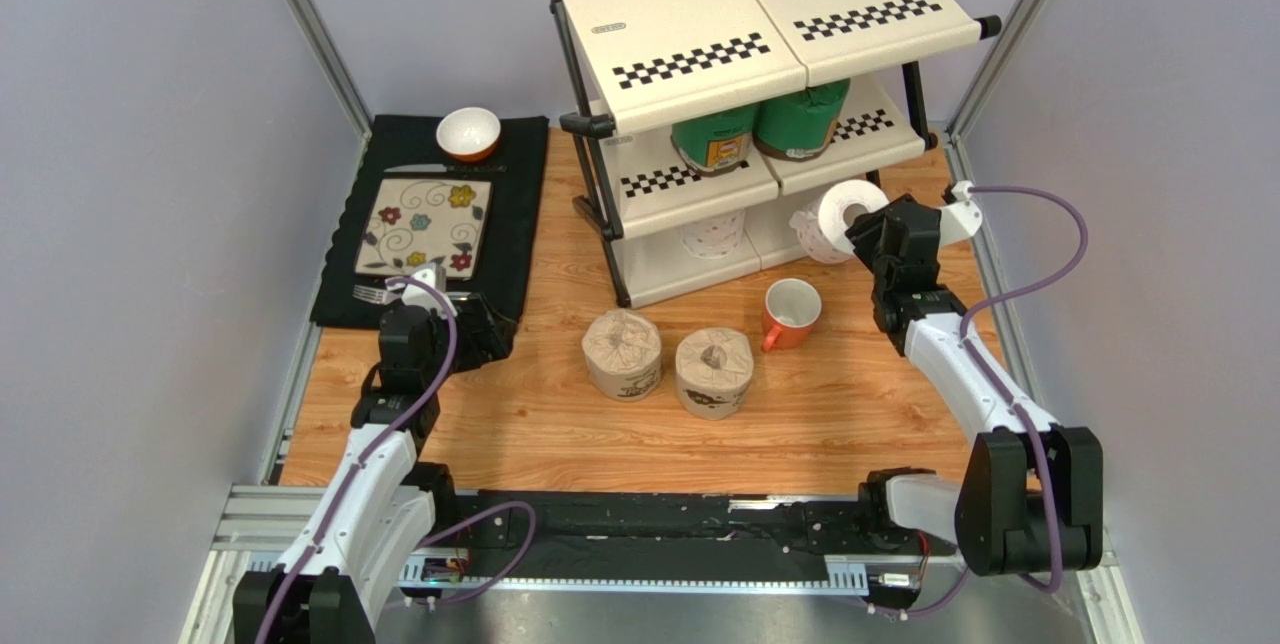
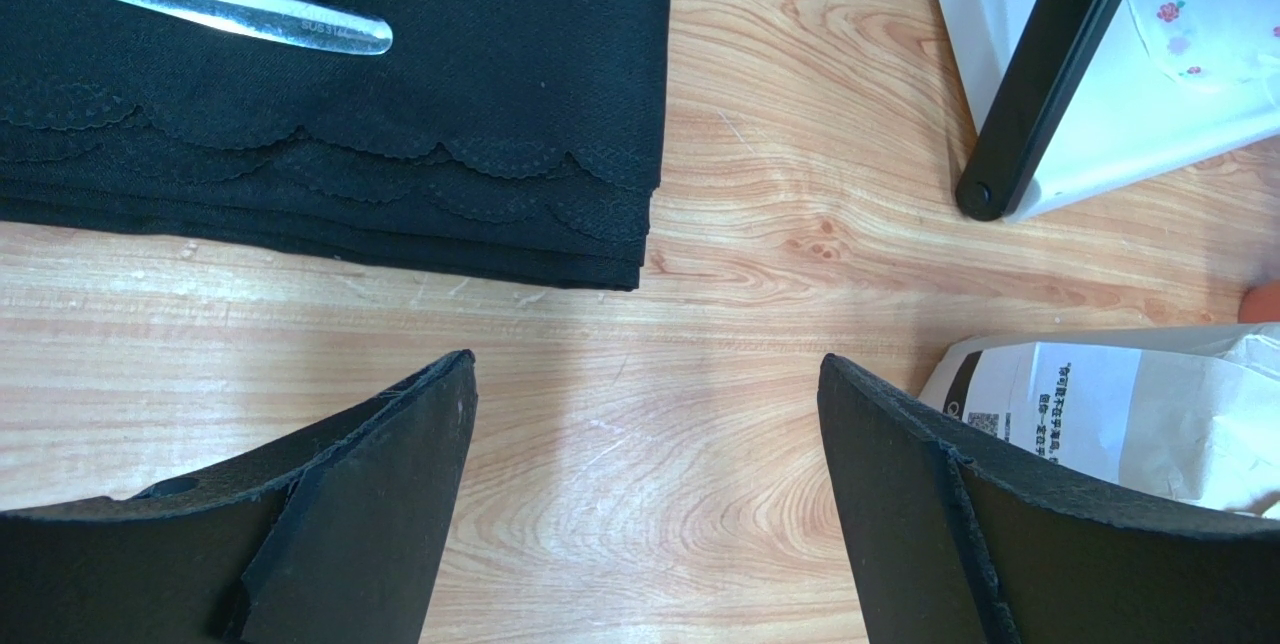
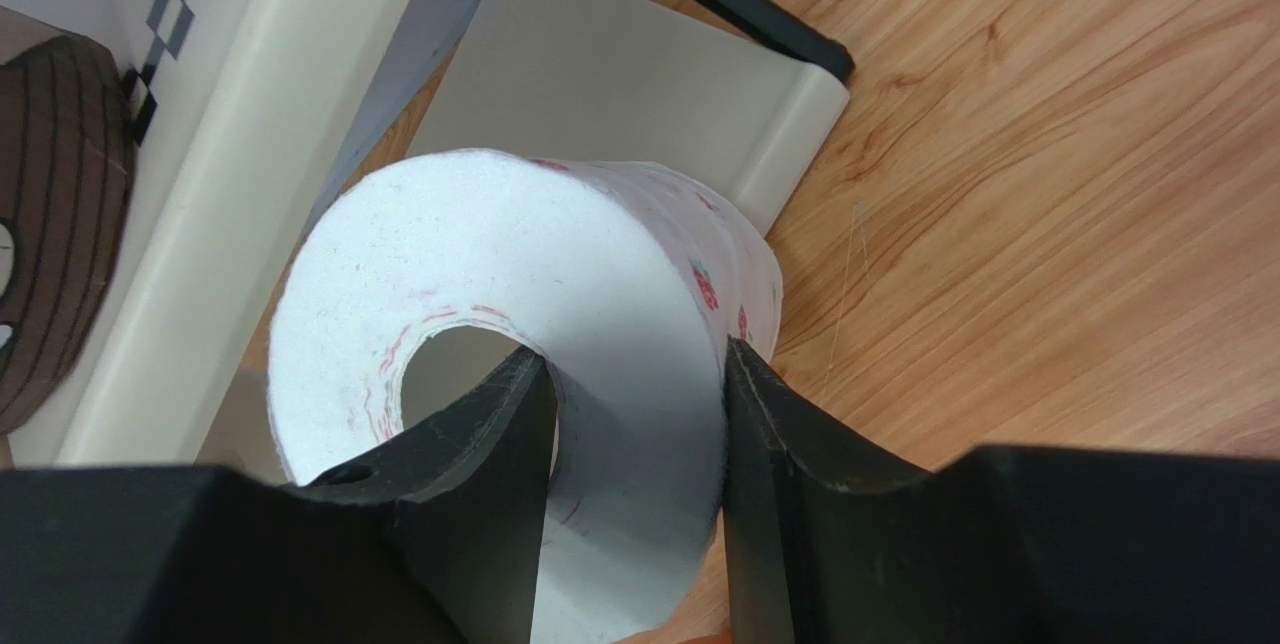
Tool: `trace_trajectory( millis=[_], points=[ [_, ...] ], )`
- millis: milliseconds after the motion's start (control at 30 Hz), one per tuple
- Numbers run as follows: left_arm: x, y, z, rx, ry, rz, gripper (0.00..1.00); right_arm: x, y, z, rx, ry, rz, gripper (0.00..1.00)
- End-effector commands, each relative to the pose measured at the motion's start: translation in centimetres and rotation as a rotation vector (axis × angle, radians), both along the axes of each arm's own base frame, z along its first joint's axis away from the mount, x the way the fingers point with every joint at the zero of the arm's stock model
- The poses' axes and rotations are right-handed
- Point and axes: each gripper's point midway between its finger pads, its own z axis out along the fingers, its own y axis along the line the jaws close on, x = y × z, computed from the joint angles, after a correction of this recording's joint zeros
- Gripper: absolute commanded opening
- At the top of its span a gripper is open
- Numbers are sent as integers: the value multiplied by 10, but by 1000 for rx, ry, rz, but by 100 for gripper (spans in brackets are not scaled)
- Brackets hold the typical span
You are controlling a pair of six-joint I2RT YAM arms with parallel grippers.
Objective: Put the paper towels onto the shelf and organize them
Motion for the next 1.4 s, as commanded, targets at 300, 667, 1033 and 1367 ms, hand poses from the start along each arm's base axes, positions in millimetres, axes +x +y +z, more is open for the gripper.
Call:
trace_trajectory(
  millis=[300,667,1033,1367],
  points=[
    [4,-1,6,-18,-25,1,92,43,24,36,77,-169,104,34],
    [4,-1,5,-16,-21,2,92,62,38,36,105,-191,168,34],
    [4,-1,5,-17,-21,1,92,79,52,27,132,-186,202,34],
    [4,-1,4,-17,-21,3,92,87,55,17,132,-157,214,34]
  ],
)
